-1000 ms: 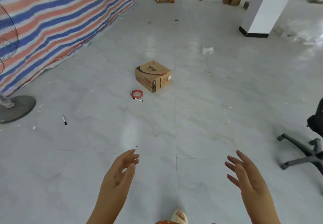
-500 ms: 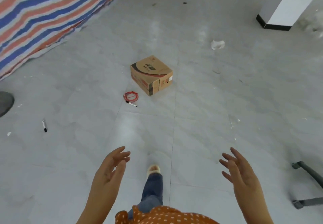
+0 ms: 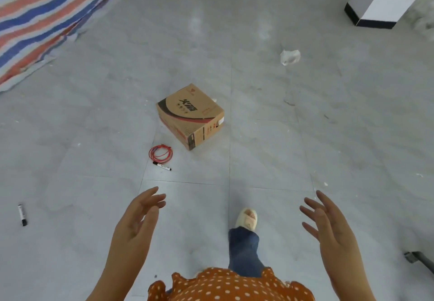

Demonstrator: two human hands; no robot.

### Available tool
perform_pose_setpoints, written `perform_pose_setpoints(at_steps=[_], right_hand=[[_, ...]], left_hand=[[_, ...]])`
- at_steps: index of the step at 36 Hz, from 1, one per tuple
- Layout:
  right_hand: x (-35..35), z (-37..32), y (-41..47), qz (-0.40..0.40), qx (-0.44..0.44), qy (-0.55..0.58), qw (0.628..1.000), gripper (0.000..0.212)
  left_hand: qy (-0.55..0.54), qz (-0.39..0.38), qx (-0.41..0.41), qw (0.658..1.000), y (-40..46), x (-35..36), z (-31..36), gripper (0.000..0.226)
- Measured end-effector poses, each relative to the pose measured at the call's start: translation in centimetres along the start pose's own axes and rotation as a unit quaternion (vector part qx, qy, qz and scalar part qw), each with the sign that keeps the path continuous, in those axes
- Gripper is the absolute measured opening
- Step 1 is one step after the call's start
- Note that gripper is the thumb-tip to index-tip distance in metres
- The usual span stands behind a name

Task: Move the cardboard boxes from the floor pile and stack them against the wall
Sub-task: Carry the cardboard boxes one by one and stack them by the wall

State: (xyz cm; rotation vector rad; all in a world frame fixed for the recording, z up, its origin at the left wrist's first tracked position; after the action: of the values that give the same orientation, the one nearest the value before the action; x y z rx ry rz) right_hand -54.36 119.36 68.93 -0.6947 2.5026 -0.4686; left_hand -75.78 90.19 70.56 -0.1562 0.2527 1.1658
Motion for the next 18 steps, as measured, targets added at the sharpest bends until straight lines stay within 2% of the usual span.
perform_pose_setpoints(at_steps=[2,5,9,11,14,18], right_hand=[[0.9,-2.0,3.4,-0.008,-0.004,-0.002,1.000,0.052],[2.4,-5.6,9.0,-0.027,-0.012,-0.025,0.999,0.050],[3.5,-11.4,16.8,-0.057,-0.035,-0.038,0.997,0.048],[3.5,-14.4,20.3,-0.070,-0.042,-0.024,0.996,0.054],[4.3,-18.6,25.8,-0.093,-0.053,-0.038,0.994,0.079],[7.5,-22.3,31.9,-0.129,-0.061,-0.065,0.988,0.080]], left_hand=[[-0.001,0.019,-0.012,1.000,2.9,1.1,-0.5,0.038],[-0.015,0.049,-0.025,0.998,7.5,3.4,-1.1,0.020],[-0.022,0.082,-0.049,0.995,14.0,6.7,-1.3,0.030],[-0.034,0.101,-0.051,0.993,17.3,8.0,-0.7,0.030],[-0.042,0.126,-0.048,0.990,21.9,9.7,0.0,0.021],[-0.019,0.142,-0.076,0.987,25.9,10.6,-0.2,0.019]])
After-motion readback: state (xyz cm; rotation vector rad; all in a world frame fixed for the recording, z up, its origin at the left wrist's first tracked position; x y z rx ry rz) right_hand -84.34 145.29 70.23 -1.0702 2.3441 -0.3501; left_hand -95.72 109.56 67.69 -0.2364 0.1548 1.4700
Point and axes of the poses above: each hand's wrist, its own y-axis towards the middle knuckle, its own x-axis out of the palm, z = x × y, the point moved 10 cm from there along y, towards the middle knuckle, and after that the axes turned 15 degrees about x, right-handed, at the moved point
